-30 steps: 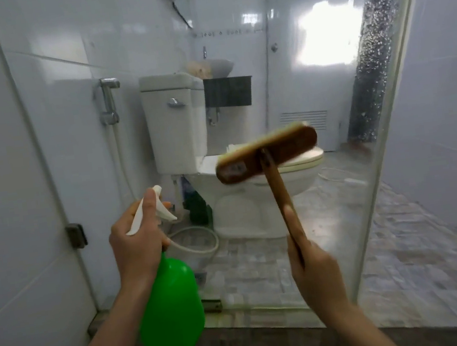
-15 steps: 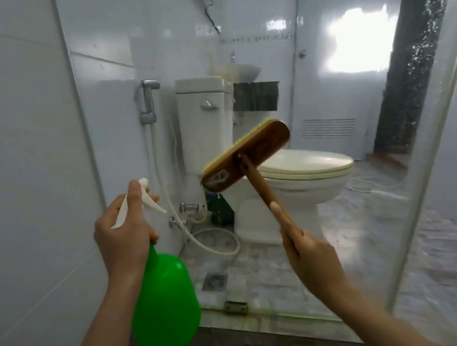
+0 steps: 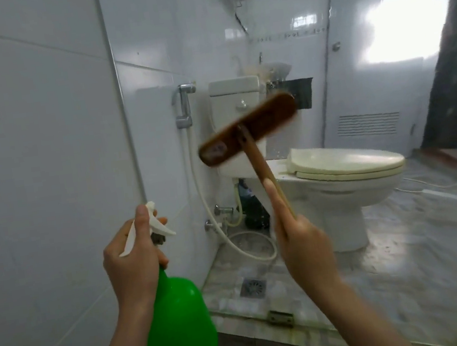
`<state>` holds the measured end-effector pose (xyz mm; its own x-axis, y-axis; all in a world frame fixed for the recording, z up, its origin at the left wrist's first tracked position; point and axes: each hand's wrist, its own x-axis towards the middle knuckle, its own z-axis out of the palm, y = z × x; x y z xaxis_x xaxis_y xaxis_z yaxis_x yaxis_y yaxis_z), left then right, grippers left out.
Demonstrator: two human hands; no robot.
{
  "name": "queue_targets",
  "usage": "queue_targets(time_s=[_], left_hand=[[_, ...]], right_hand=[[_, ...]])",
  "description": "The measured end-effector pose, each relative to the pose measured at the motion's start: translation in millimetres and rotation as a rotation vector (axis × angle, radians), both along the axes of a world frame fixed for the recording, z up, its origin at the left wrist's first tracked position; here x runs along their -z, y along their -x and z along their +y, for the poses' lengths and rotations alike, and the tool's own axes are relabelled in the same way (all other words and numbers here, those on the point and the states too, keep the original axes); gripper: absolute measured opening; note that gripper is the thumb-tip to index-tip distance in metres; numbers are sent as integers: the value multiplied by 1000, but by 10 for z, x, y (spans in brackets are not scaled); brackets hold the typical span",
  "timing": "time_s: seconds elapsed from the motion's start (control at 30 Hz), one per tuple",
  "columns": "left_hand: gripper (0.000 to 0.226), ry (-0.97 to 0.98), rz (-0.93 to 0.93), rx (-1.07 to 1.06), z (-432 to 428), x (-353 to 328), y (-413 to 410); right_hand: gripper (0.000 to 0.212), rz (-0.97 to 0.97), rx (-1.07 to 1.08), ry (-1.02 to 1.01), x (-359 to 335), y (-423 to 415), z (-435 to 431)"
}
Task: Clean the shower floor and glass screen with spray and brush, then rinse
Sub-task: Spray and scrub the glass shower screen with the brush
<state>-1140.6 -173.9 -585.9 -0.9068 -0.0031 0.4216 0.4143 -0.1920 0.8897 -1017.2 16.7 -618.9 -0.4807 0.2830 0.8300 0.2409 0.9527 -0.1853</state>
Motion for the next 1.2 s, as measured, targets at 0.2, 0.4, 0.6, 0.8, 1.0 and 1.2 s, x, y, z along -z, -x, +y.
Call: queue_targets(time_s=[0.2, 0.4, 0.6, 0.8, 1.0, 1.2], left_hand=[[37, 3, -14, -31, -47, 33, 53], [34, -22, 0, -40, -233, 48, 197], [33, -42, 0, -57, -371, 136, 318], [35, -77, -29, -35, -491, 174, 334], [30, -51, -66, -61, -546, 250, 343], [29, -72, -92, -39, -566, 450, 304]], right_hand=[[77, -32, 46, -29, -527, 685, -188], [97, -185, 9, 120, 564, -25, -236], [81, -86, 50, -107, -329, 1056, -430], [105, -277, 11, 77, 705, 107, -269], [95, -319, 86, -51, 713, 387, -369], [107, -459, 94, -53, 992, 65, -233]])
